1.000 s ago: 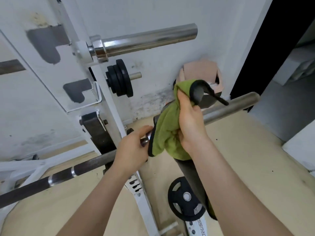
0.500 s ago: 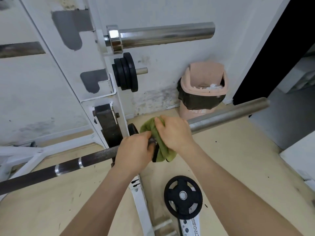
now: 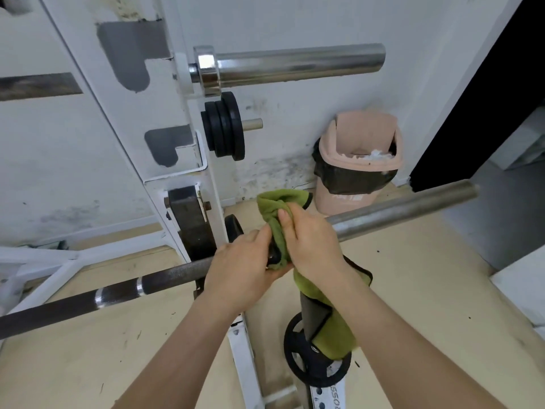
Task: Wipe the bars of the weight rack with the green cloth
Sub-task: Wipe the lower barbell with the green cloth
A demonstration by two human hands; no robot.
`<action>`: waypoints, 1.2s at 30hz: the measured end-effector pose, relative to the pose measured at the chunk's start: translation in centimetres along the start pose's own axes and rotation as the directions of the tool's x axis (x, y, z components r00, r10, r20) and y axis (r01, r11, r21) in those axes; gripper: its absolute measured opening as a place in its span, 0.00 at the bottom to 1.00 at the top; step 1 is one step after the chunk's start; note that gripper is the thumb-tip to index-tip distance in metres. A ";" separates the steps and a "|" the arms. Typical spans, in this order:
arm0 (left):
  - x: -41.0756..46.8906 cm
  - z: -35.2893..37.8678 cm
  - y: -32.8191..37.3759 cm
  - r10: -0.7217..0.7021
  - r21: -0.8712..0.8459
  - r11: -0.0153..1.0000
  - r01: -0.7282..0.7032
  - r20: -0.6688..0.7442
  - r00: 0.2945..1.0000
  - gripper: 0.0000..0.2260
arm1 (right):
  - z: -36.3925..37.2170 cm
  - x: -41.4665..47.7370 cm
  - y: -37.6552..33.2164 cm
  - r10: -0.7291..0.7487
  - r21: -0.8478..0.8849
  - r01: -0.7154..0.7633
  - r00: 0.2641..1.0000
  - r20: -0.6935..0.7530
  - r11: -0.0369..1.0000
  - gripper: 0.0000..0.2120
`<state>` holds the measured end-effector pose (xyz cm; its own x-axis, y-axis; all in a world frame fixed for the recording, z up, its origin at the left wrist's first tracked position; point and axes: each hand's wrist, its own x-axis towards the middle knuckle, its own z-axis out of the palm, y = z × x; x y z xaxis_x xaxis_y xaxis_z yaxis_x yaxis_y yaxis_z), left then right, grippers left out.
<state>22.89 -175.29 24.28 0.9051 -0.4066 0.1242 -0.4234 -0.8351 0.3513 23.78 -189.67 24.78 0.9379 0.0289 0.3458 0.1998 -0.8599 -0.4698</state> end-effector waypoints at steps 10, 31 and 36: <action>0.5 -0.8 0.1 -0.097 -0.062 0.993 0.103 0.103 0.990 0.36 | -5.2 -1.8 1.8 0.267 0.347 -0.167 0.928 -0.261 0.923 0.18; 0.6 -1.2 1.6 -0.382 -0.489 0.815 0.311 -0.050 0.923 0.12 | -3.5 4.5 2.7 0.113 0.255 -0.178 0.962 0.250 0.950 0.23; 1.5 -0.2 2.1 -0.294 -0.047 0.954 0.298 0.066 0.953 0.17 | -0.7 6.6 2.4 0.085 0.045 -0.131 0.832 0.548 0.990 0.19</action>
<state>23.41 -177.55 25.40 0.9850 -0.1663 -0.0462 -0.1324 -0.8998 0.4157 30.23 -191.91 26.48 0.9530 0.2302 -0.1971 0.0880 -0.8325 -0.5469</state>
